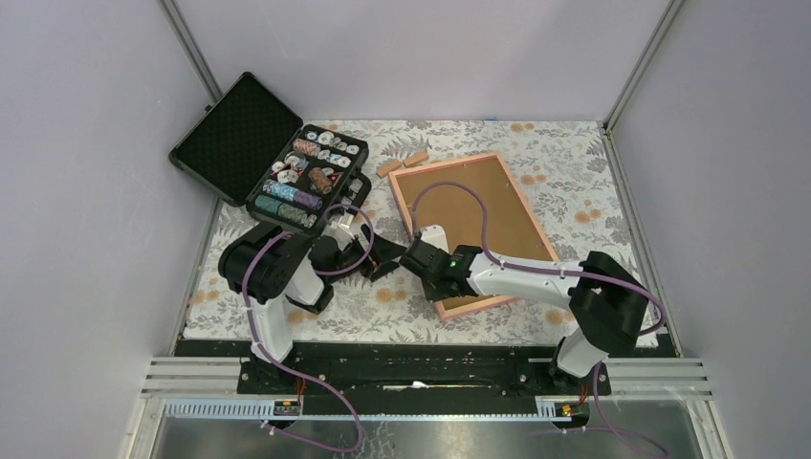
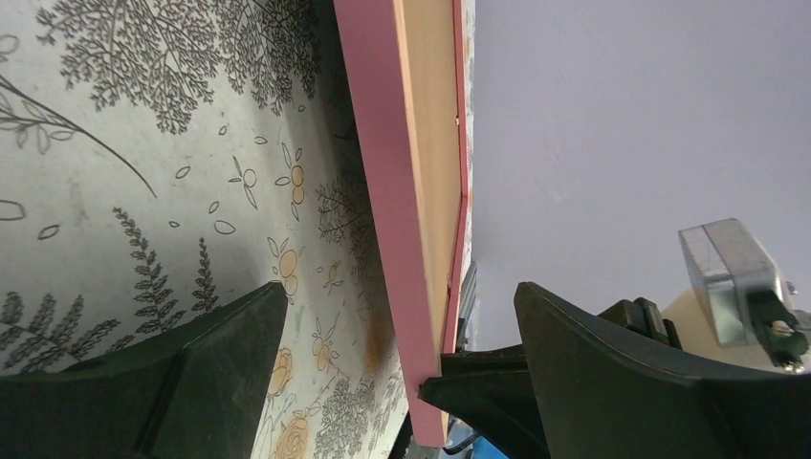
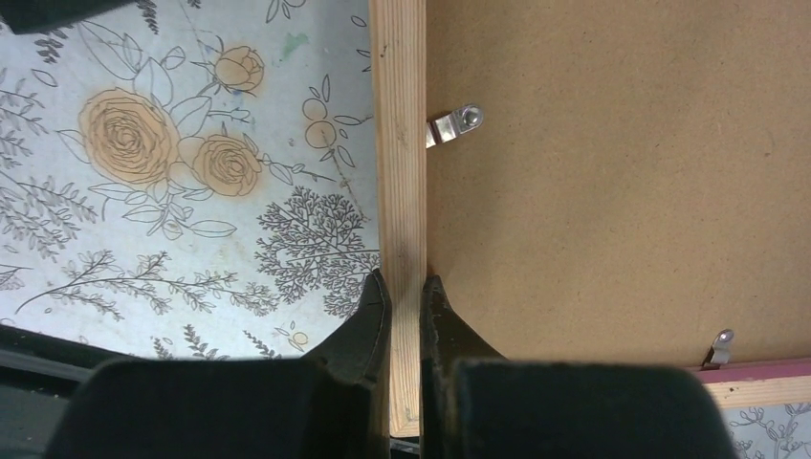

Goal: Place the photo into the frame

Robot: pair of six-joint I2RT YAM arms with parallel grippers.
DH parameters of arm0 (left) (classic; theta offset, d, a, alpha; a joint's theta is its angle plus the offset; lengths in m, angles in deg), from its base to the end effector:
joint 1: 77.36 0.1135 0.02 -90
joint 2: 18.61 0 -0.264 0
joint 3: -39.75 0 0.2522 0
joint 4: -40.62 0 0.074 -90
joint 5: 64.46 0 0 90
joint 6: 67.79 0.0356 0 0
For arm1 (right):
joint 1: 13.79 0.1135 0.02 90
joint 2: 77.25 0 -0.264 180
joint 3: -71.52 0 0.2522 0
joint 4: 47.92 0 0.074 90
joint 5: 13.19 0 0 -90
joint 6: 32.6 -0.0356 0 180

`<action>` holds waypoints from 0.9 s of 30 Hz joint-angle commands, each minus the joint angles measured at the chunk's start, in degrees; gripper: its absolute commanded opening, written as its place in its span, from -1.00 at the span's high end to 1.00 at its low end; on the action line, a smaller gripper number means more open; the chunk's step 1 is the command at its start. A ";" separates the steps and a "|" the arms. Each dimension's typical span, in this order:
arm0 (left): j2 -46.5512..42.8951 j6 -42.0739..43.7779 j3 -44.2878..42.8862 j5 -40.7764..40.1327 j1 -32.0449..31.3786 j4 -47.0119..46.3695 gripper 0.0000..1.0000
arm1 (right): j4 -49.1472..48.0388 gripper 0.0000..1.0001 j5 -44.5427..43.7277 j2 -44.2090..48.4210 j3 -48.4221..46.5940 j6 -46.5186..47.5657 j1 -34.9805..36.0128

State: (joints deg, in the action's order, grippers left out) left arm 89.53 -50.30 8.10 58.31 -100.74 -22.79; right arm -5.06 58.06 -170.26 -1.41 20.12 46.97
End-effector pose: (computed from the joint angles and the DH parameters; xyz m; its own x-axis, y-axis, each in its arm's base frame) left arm 0.2332 -0.1218 0.0956 -0.8422 -0.5096 -0.1759 0.0476 0.2547 -0.9658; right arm 0.1662 0.2734 0.1946 -0.8033 -0.2608 -0.5354 -0.3371 0.9402 0.0478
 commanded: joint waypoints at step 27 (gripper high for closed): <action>-2.98 4.04 -12.29 -11.28 -10.26 22.90 -0.09 | -9.89 1.00 6.14 8.72 3.37 -3.39 -0.02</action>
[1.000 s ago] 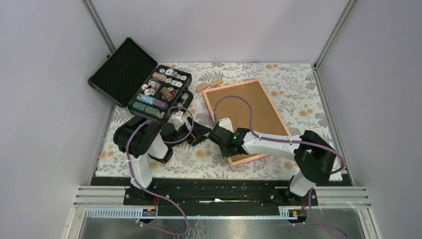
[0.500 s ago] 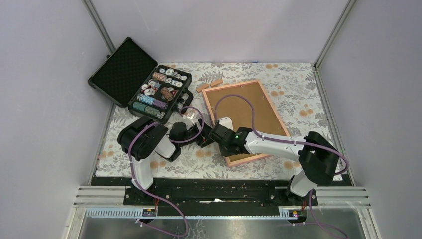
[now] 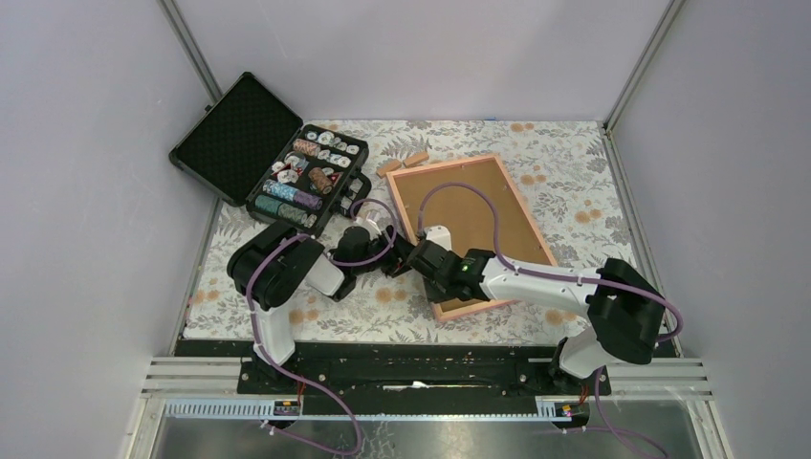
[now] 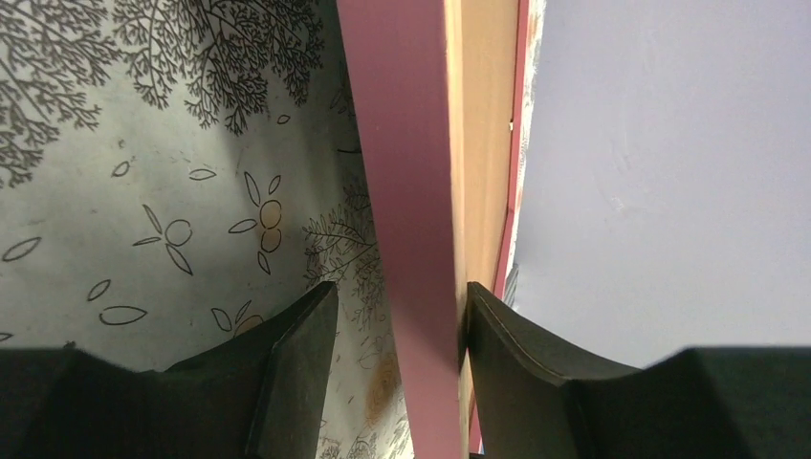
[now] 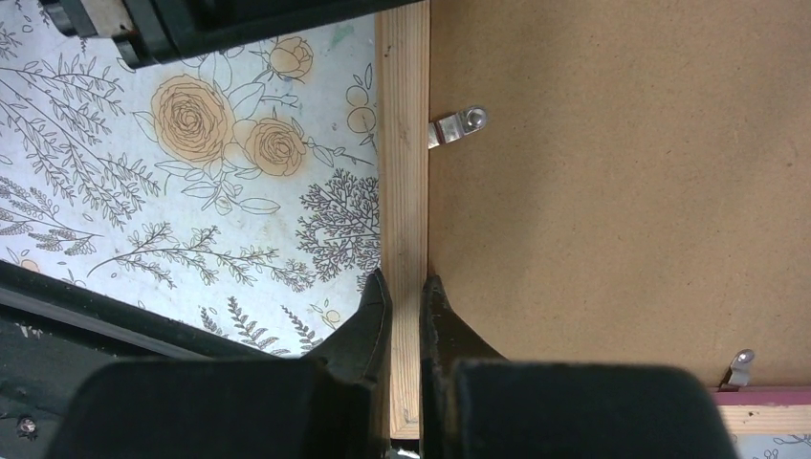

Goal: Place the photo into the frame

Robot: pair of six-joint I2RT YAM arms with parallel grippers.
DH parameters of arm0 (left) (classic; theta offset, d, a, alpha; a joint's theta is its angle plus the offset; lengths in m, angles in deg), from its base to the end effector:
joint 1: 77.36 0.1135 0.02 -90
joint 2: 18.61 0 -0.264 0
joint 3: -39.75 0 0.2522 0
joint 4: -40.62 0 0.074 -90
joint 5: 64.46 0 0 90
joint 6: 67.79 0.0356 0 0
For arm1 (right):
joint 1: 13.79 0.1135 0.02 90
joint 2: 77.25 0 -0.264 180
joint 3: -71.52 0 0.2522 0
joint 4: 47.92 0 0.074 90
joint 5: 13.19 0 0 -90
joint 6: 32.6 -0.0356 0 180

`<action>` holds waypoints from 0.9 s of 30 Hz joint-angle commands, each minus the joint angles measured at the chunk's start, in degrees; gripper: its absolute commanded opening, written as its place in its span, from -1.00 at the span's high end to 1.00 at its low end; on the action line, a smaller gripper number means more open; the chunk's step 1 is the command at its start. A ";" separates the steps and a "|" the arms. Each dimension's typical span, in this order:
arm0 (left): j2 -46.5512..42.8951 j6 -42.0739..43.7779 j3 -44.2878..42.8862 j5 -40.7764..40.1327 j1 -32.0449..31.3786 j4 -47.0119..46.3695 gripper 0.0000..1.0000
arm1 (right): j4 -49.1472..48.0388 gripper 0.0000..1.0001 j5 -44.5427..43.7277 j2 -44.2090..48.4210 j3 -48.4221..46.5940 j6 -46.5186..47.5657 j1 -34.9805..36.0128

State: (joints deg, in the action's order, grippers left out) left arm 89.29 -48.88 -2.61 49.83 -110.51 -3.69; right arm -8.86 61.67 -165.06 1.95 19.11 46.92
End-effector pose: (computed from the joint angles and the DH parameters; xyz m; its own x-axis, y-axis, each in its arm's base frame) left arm 0.2472 -0.1789 0.0966 -0.8735 -0.4594 -0.1612 -0.0212 0.3667 -0.9301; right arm 0.1588 0.2641 0.2072 -0.8020 -0.2072 -0.5602 -0.3515 0.9220 0.1623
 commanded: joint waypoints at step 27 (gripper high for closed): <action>-20.05 17.93 -17.17 -8.39 -1.66 44.55 1.00 | 5.15 -0.40 -2.00 18.69 -0.62 4.71 0.01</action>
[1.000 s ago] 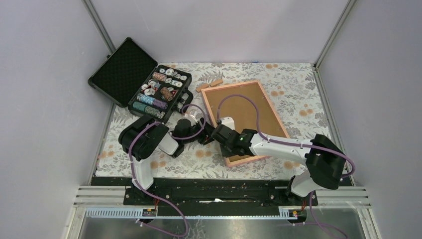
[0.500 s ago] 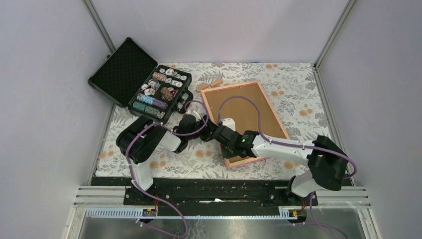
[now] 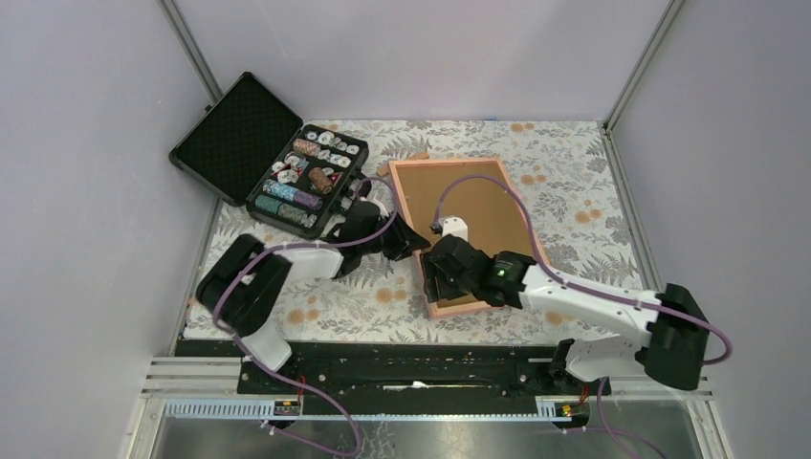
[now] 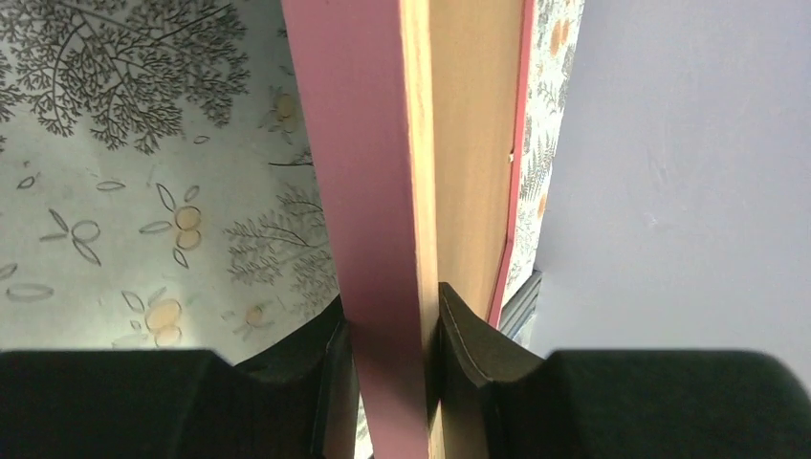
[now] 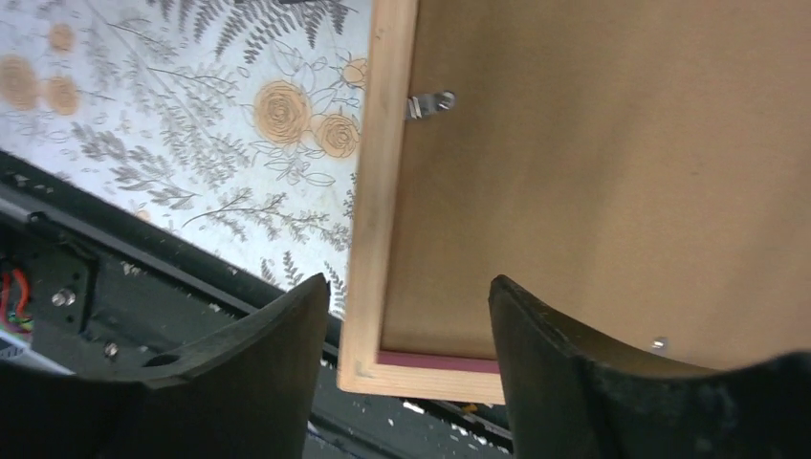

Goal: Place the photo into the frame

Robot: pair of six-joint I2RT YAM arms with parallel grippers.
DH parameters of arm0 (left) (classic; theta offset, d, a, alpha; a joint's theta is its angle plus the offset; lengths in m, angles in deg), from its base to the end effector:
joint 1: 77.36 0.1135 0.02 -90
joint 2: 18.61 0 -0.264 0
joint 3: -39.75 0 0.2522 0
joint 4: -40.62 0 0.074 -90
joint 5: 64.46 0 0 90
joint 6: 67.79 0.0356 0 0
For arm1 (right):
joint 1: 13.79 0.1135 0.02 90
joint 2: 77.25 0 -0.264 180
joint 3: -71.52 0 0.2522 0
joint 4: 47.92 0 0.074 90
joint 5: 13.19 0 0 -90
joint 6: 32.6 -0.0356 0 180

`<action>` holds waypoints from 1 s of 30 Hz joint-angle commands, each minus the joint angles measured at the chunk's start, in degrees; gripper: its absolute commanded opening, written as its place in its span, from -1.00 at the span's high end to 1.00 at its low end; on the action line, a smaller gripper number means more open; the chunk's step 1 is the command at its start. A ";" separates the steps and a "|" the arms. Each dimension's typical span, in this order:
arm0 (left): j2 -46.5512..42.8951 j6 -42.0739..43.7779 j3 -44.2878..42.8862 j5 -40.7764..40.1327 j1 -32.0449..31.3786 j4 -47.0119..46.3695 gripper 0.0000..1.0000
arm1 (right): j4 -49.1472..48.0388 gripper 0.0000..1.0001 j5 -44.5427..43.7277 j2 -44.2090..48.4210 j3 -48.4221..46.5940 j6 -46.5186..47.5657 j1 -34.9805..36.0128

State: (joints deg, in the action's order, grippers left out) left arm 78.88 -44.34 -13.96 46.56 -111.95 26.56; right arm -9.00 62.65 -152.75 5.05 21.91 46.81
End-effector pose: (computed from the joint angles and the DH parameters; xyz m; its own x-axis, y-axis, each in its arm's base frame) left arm 0.2641 -0.1976 0.1476 -0.8838 -0.4307 -0.1825 -0.0615 0.4936 -0.8675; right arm 0.1429 0.2359 0.2489 -0.7405 -0.1675 -0.6508 -0.4107 0.8794 0.2409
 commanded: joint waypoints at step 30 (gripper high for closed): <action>-16.00 46.20 -65.35 -38.45 1.81 90.82 1.00 | 13.66 -0.99 0.56 12.25 -7.76 1.51 -21.04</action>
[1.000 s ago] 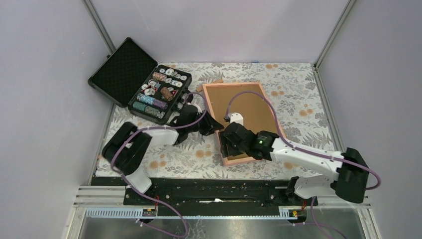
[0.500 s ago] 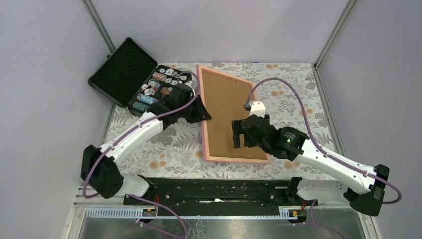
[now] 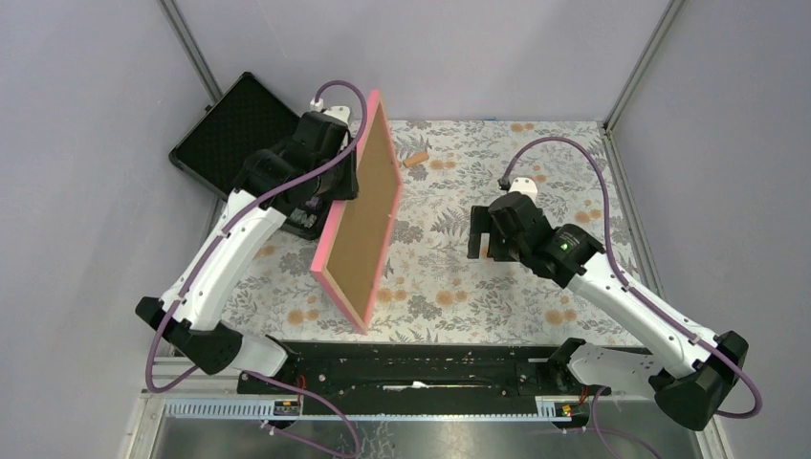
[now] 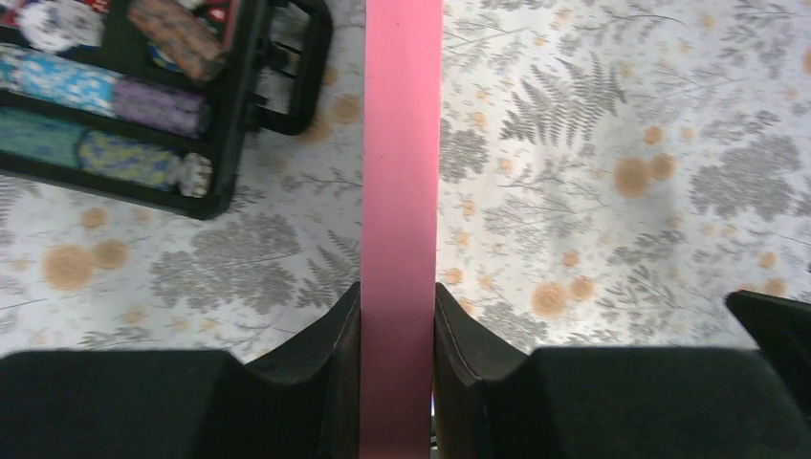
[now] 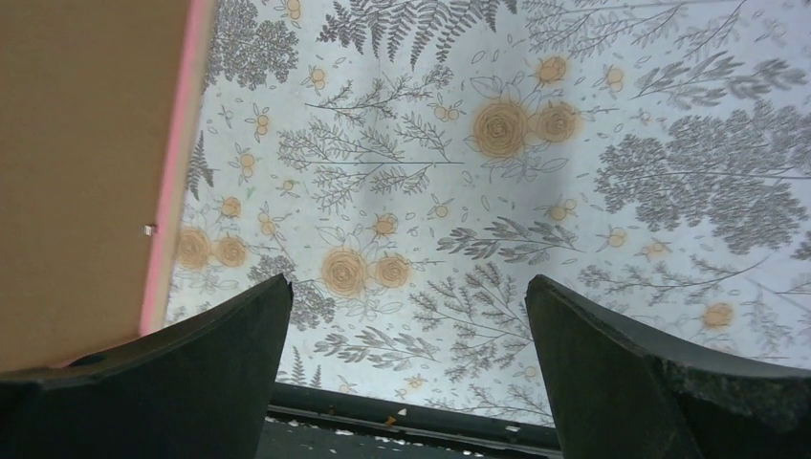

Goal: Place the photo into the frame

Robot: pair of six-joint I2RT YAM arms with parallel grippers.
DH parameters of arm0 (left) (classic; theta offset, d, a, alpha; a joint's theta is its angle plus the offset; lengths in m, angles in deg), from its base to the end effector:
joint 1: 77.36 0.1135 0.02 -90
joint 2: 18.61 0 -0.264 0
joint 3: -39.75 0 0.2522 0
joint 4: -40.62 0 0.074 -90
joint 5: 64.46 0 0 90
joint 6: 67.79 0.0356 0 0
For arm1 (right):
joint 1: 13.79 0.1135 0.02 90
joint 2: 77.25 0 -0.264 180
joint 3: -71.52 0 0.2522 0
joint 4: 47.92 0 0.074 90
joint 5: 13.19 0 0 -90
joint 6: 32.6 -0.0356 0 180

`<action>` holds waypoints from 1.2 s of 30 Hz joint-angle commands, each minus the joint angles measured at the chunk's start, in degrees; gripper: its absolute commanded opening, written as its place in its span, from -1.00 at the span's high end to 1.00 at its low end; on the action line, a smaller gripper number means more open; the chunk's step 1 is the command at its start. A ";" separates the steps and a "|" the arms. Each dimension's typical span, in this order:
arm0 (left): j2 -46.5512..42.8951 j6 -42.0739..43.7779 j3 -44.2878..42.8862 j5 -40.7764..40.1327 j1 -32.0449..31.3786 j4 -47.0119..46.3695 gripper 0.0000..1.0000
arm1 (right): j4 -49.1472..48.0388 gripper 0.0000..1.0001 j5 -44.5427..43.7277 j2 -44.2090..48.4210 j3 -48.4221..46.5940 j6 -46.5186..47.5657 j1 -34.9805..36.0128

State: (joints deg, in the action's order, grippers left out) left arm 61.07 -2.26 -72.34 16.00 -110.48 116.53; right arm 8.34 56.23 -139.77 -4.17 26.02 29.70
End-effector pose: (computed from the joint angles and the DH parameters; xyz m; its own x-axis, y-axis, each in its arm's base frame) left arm 0.2250 -0.1397 0.4333 -0.7062 -0.0270 -0.7075 0.1600 0.9673 -0.1966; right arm 0.1698 0.1438 0.3319 -0.6616 0.0443 -0.7485 -0.1330 0.9755 0.1753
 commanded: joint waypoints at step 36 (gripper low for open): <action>8.89 0.37 -8.11 -0.73 -9.17 -4.48 0.60 | -35.46 -0.99 39.85 -31.85 -29.30 -39.66 -17.07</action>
State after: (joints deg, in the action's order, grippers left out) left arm 69.66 1.02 -80.40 9.92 -118.94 115.91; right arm -24.16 95.40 -169.63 -27.53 -9.52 11.10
